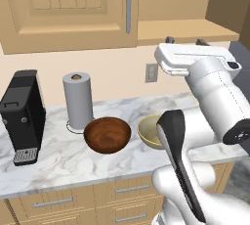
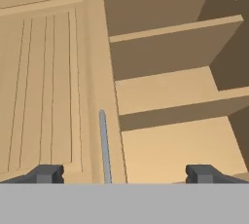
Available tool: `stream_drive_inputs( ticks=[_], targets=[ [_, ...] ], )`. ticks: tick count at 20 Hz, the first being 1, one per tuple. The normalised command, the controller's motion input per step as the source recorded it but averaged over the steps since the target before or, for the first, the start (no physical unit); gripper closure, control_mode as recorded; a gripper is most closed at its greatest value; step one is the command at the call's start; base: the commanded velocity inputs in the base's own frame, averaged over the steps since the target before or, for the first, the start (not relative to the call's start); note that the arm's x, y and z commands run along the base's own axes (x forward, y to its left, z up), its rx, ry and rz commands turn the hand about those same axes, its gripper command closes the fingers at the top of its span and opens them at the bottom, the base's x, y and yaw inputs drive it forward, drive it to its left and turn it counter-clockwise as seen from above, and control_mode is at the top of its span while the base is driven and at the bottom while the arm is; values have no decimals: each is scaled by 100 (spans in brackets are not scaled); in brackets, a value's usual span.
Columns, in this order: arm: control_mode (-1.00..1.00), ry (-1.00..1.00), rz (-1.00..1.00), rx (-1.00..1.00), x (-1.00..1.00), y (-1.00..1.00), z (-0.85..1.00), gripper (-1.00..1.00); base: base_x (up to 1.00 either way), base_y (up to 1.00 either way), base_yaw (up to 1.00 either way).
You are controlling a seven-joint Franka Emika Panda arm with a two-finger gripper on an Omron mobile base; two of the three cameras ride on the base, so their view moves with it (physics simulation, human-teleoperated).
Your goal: Open the cabinet. Pick the bowls from the counter and place them in the cabinet. Then close the cabinet.
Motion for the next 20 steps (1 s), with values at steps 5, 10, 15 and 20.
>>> stream_drive_inputs(
  ticks=[5, 10, 15, 20],
  targets=[
    [-100, 6, -4, -2, 57, 34, 0, -100, 0, 0, 0],
    [-100, 2, -3, 0, 48, 21, 0, -100, 0, 0, 0],
    [-100, 0, -1, 0, 51, 3, 0, -100, 0, 0, 0],
    [-100, 0, 0, 0, 60, 0, -14, -100, 0, 0, 0]
  ],
)
